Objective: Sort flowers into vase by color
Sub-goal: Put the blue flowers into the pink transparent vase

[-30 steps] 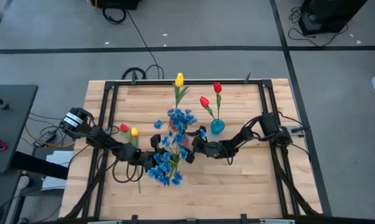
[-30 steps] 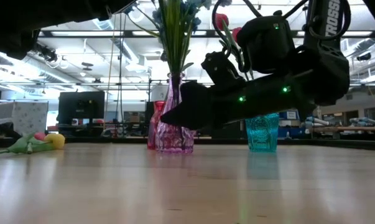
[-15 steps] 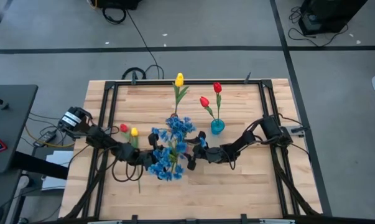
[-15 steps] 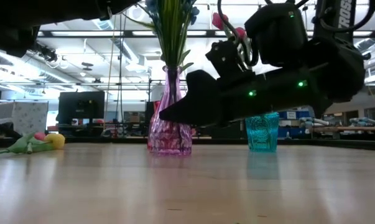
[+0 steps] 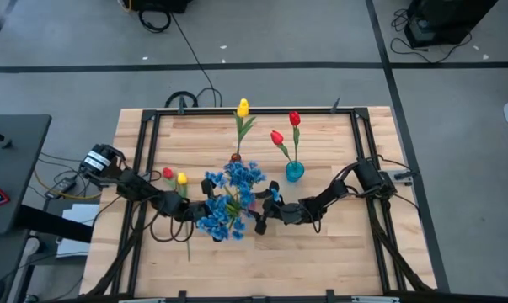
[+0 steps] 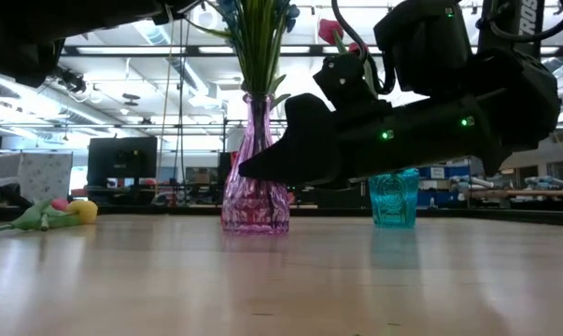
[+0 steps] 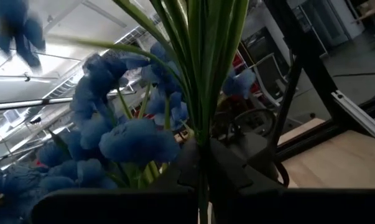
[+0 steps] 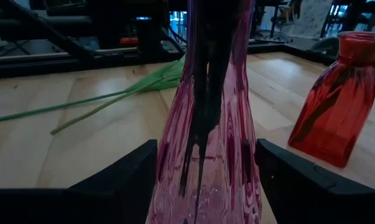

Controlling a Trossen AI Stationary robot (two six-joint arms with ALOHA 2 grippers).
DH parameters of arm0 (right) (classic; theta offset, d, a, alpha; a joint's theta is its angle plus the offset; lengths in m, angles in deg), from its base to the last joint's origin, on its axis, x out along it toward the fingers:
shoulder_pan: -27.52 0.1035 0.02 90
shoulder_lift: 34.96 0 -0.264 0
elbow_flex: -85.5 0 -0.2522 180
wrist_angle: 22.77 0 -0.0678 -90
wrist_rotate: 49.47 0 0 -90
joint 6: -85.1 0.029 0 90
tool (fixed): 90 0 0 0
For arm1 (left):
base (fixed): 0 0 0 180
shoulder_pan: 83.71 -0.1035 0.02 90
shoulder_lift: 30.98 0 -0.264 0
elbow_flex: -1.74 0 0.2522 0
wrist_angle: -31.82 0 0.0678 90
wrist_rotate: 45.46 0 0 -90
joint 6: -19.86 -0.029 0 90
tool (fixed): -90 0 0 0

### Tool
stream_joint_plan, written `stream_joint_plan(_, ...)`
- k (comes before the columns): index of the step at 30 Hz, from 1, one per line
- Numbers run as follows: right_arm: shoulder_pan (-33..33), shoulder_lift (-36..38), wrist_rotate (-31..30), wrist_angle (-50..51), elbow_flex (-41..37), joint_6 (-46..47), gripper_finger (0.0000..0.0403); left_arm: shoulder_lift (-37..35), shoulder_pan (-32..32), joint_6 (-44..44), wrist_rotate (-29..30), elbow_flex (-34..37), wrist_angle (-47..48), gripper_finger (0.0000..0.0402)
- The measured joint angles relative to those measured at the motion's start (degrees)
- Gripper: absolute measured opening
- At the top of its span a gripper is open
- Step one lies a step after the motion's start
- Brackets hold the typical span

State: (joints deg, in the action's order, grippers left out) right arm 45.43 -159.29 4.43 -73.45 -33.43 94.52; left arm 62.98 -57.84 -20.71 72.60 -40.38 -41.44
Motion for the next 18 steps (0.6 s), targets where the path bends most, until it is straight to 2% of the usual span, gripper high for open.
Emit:
stream_joint_plan(3,0.00,0.00,0.07,0.02,0.00,0.08,0.0265,0.00,0.00,0.55,0.59,-0.02,-0.16,0.0021)
stream_joint_plan(11,0.19,0.00,0.05,0.04,0.00,0.20,0.0265,0.00,-1.73,9.33,2.04,-0.19,3.64,0.0021)
stream_joint_plan(18,0.63,0.00,-0.20,0.11,0.00,0.05,0.0266,-0.04,-1.83,11.07,4.65,-0.21,5.51,0.0021)
